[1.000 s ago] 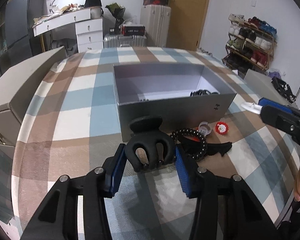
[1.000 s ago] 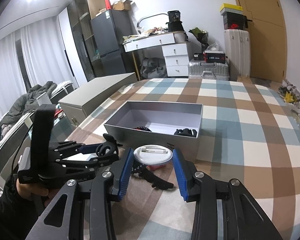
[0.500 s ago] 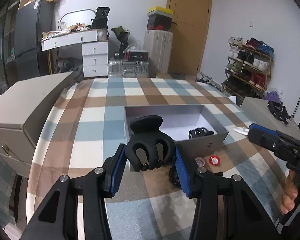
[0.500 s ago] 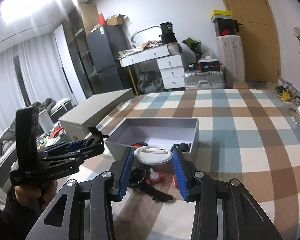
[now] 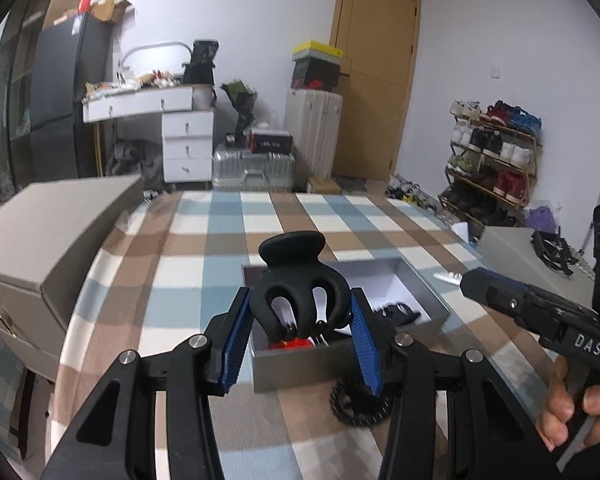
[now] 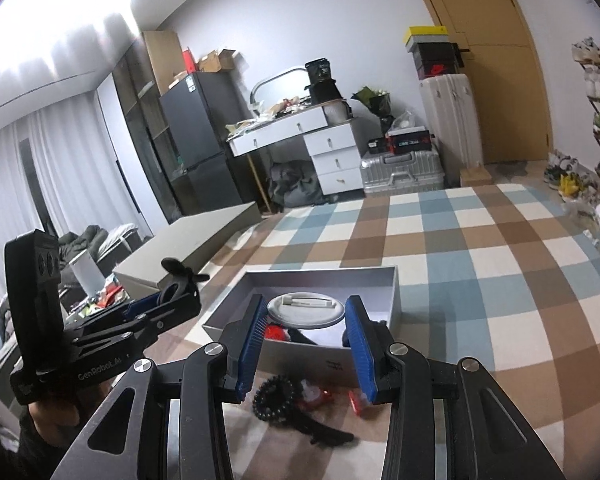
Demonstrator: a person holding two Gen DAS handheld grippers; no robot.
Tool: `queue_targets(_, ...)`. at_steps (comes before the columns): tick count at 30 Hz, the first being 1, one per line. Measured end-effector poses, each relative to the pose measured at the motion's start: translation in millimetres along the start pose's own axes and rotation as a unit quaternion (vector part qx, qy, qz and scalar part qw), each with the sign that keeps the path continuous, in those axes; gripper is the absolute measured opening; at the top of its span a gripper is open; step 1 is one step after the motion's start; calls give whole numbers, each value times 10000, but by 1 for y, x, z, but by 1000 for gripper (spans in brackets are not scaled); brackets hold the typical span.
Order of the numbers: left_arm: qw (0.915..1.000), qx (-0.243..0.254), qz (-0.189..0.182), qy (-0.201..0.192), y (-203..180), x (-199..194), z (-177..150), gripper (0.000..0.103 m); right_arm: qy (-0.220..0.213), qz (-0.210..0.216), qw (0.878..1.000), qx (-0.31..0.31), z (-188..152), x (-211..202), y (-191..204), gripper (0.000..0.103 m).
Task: Organize jewelry
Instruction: 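Lower the badge and claw clip into the grey box and open both tools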
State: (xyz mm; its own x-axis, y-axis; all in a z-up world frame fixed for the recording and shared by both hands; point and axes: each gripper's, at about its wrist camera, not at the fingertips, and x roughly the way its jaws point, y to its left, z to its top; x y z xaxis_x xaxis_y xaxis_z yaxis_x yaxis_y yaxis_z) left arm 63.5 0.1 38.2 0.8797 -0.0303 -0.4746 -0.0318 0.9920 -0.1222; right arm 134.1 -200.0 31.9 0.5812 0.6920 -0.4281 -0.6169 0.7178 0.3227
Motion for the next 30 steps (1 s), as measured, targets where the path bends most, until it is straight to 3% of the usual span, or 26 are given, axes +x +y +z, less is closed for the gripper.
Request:
queue_targets(10,9997,29,-145,-201,3,21,-2,41,47,-2,9999,122,4,24,-4,39)
queue_targets(30,9999,1,-39,141,-3,34,-11,41,451,-122,9988,168,-5,57,-13,39)
